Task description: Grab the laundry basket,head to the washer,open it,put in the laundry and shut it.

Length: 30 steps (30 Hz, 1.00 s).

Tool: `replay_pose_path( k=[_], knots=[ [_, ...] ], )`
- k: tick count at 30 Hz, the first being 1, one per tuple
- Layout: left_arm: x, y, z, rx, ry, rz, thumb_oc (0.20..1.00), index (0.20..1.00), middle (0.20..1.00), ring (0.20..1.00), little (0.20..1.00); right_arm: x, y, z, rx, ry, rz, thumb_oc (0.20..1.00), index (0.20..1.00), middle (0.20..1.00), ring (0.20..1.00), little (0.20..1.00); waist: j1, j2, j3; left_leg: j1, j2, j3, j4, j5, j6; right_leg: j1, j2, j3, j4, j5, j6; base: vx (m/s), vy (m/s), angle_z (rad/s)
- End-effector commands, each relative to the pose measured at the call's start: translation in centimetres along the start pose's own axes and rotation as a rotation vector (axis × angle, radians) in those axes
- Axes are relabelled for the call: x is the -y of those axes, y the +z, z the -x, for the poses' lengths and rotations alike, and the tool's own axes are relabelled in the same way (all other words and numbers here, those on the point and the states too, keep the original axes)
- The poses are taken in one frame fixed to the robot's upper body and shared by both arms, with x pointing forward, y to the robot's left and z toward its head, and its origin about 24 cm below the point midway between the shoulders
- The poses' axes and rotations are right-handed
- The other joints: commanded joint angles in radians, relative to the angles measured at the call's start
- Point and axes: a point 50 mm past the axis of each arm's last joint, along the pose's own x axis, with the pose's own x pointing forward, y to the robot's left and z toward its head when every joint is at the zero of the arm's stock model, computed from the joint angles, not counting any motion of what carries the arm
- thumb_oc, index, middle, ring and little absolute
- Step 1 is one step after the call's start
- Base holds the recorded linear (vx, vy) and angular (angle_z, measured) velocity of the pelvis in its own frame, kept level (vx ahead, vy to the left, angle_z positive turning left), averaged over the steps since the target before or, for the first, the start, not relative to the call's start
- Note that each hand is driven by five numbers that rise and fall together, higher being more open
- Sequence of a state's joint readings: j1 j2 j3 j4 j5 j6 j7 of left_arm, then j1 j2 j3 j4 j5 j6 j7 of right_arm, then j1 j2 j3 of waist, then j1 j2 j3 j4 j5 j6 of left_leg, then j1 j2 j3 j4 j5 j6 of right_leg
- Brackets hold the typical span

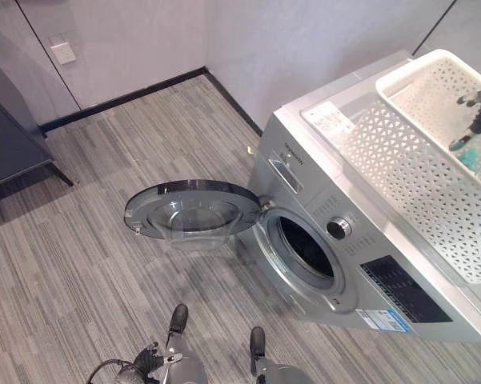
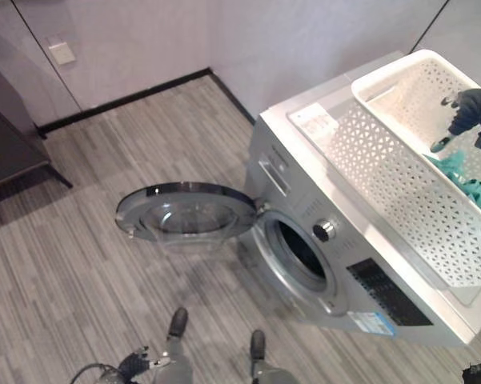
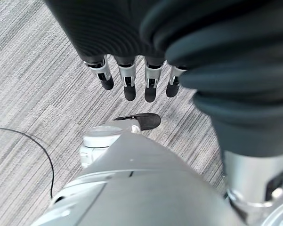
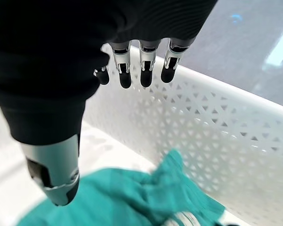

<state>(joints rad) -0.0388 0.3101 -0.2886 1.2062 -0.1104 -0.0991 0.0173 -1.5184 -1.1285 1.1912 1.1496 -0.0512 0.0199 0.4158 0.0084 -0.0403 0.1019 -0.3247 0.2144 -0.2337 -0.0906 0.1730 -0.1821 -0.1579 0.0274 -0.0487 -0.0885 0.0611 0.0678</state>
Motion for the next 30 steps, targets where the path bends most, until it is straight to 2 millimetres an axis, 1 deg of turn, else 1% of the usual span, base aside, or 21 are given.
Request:
replay_pose_path(
  k=[1, 5, 11, 14, 19, 22, 23, 24, 25, 26, 29, 30],
  knots=[
    [-3.1, 1.0, -0.2, 0.004, 0.067, -0.058, 1.000, 1.000, 1.000, 1.000, 1.000, 4.1, -0.7, 1.7, -0.039, -0.140, -0.054, 1.000, 1.000, 1.000, 1.000, 1.000, 0.016, -0.116, 0.014, 0.236, -0.014, 0.059, 0.003, -0.140, 0.037, -0.051, -0.093, 0.055, 0.015, -0.057, 0.055, 0.01, 0.000, 0.06],
    [-2.3, 1.2, -0.2, 0.010, 0.037, -0.081, 1.000, 1.000, 1.000, 1.000, 1.000, 3.2, 0.3, 1.1, -0.009, -0.101, -0.039, 1.000, 1.000, 1.000, 1.000, 1.000, 0.016, -0.116, 0.009, 0.239, -0.009, 0.056, 0.003, -0.144, 0.037, -0.045, -0.090, 0.056, 0.018, -0.063, 0.051, 0.01, -0.003, 0.03],
    [-1.5, 1.9, -0.3, 0.046, 0.011, -0.085, 1.000, 1.000, 1.000, 1.000, 1.000, 1.4, 0.9, 0.2, 0.002, -0.041, -0.032, 1.000, 1.000, 1.000, 1.000, 1.000, 0.028, -0.111, 0.025, 0.235, -0.001, 0.051, 0.003, -0.135, 0.036, -0.049, -0.084, 0.053, 0.018, -0.065, 0.051, 0.00, 0.000, 0.00],
    [-1.4, 1.8, -0.3, 0.040, 0.008, -0.089, 1.000, 1.000, 1.000, 1.000, 1.000, 1.3, 1.3, 0.1, 0.002, -0.036, -0.015, 1.000, 1.000, 1.000, 1.000, 1.000, 0.035, -0.111, 0.034, 0.228, 0.002, 0.048, 0.003, -0.127, 0.035, -0.051, -0.082, 0.051, 0.015, -0.066, 0.050, 0.00, 0.000, 0.00],
    [-1.7, 1.6, -0.3, 0.033, 0.019, -0.079, 1.000, 1.000, 1.000, 1.000, 1.000, 1.3, 3.4, 0.0, 0.062, -0.040, 0.032, 1.000, 1.000, 1.000, 1.000, 1.000, 0.051, -0.110, 0.054, 0.213, 0.006, 0.040, 0.005, -0.113, 0.034, -0.061, -0.078, 0.049, 0.014, -0.066, 0.048, 0.00, 0.000, 0.00],
    [-1.8, 1.8, -0.3, 0.041, 0.025, -0.064, 1.000, 1.000, 1.000, 1.000, 1.000, 1.1, 4.0, -0.1, 0.087, -0.025, 0.016, 1.000, 1.000, 1.000, 1.000, 1.000, 0.058, -0.108, 0.066, 0.192, 0.005, 0.034, 0.005, -0.100, 0.030, -0.073, -0.077, 0.046, 0.009, -0.063, 0.048, 0.00, 0.000, 0.00],
    [-1.8, 1.8, -0.3, 0.041, 0.024, -0.064, 1.000, 1.000, 1.000, 1.000, 1.000, 1.1, 4.0, -0.1, 0.087, -0.025, 0.016, 1.000, 1.000, 1.000, 1.000, 1.000, 0.058, -0.108, 0.065, 0.192, 0.005, 0.034, 0.005, -0.100, 0.030, -0.073, -0.077, 0.045, 0.009, -0.063, 0.048, -0.02, -0.026, 0.05],
    [-1.8, 2.4, -0.4, 0.068, 0.028, -0.045, 1.000, 1.000, 1.000, 1.000, 1.000, 0.4, 3.7, -0.3, 0.080, 0.000, 0.011, 1.000, 1.000, 1.000, 1.000, 1.000, 0.063, -0.106, 0.080, 0.173, 0.003, 0.028, 0.005, -0.088, 0.027, -0.084, -0.077, 0.041, 0.005, -0.061, 0.046, -0.01, -0.021, 0.07],
    [-1.8, 2.4, -0.4, 0.068, 0.028, -0.045, 1.000, 1.000, 1.000, 1.000, 1.000, 0.4, 3.7, -0.3, 0.080, 0.000, 0.011, 1.000, 1.000, 1.000, 1.000, 1.000, 0.063, -0.106, 0.080, 0.172, 0.003, 0.027, 0.006, -0.088, 0.027, -0.085, -0.077, 0.040, 0.005, -0.061, 0.046, -0.01, -0.037, 0.12],
    [-1.7, 2.8, -0.4, 0.083, 0.027, -0.040, 1.000, 1.000, 1.000, 1.000, 1.000, -0.4, 3.4, -0.5, 0.068, 0.039, 0.016, 1.000, 1.000, 1.000, 1.000, 1.000, 0.063, -0.106, 0.085, 0.166, 0.003, 0.024, 0.005, -0.085, 0.026, -0.088, -0.077, 0.040, 0.003, -0.060, 0.045, 0.00, -0.016, 0.11],
    [-1.7, 2.9, -0.4, 0.089, 0.025, -0.041, 1.000, 1.000, 1.000, 1.000, 1.000, -0.8, 3.3, -0.6, 0.064, 0.057, 0.016, 1.000, 1.000, 1.000, 1.000, 1.000, 0.063, -0.106, 0.087, 0.165, 0.002, 0.023, 0.005, -0.085, 0.027, -0.088, -0.076, 0.040, 0.002, -0.060, 0.044, 0.00, -0.014, 0.08],
    [-1.4, 3.2, -0.4, 0.105, 0.016, -0.050, 1.000, 1.000, 1.000, 1.000, 1.000, -1.9, 2.9, -0.9, 0.053, 0.109, 0.020, 1.000, 1.000, 1.000, 1.000, 1.000, 0.063, -0.105, 0.090, 0.166, 0.003, 0.022, 0.004, -0.086, 0.027, -0.087, -0.075, 0.041, 0.002, -0.062, 0.044, 0.01, -0.012, 0.04]
  ],
)
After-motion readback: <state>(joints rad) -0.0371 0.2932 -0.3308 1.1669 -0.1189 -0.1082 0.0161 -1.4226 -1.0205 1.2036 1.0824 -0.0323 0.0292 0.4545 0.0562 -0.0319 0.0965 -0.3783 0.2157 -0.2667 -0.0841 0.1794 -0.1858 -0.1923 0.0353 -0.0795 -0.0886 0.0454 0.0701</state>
